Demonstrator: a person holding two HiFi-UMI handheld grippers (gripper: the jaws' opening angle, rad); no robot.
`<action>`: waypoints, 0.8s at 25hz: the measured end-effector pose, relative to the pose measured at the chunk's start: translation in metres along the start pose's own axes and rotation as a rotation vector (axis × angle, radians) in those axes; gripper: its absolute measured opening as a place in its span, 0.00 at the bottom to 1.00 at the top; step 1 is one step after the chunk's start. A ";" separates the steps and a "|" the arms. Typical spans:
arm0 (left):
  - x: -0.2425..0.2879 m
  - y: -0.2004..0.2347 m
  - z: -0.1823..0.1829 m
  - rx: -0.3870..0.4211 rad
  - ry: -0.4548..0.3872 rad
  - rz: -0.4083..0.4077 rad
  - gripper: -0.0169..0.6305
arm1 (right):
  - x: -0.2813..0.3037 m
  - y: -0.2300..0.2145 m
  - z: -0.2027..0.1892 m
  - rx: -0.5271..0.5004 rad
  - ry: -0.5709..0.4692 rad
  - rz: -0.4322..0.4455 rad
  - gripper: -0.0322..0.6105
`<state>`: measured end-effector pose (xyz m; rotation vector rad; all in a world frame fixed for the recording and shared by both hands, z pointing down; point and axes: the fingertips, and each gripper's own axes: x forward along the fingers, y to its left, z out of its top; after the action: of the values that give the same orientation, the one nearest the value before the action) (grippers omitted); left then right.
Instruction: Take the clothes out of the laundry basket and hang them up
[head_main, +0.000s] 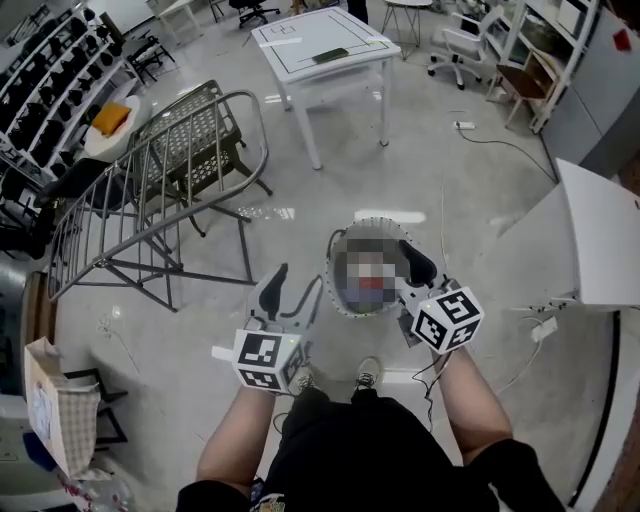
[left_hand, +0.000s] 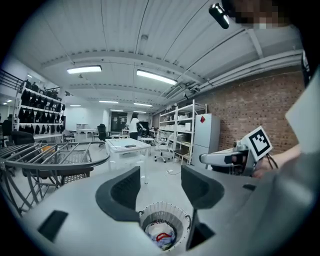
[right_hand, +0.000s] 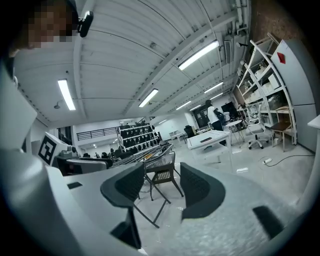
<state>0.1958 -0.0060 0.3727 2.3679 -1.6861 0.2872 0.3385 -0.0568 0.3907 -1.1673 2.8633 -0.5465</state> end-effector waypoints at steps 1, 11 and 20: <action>0.005 -0.001 0.001 -0.001 0.002 -0.004 0.39 | -0.001 -0.005 0.000 -0.001 -0.001 -0.005 0.40; 0.073 0.001 -0.002 -0.001 0.018 -0.128 0.39 | 0.008 -0.056 -0.004 0.029 -0.006 -0.136 0.41; 0.124 0.029 -0.005 -0.015 0.045 -0.305 0.39 | 0.038 -0.073 -0.003 0.045 -0.002 -0.304 0.42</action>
<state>0.2082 -0.1252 0.4147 2.5399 -1.2783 0.2701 0.3597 -0.1301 0.4212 -1.6047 2.6702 -0.6102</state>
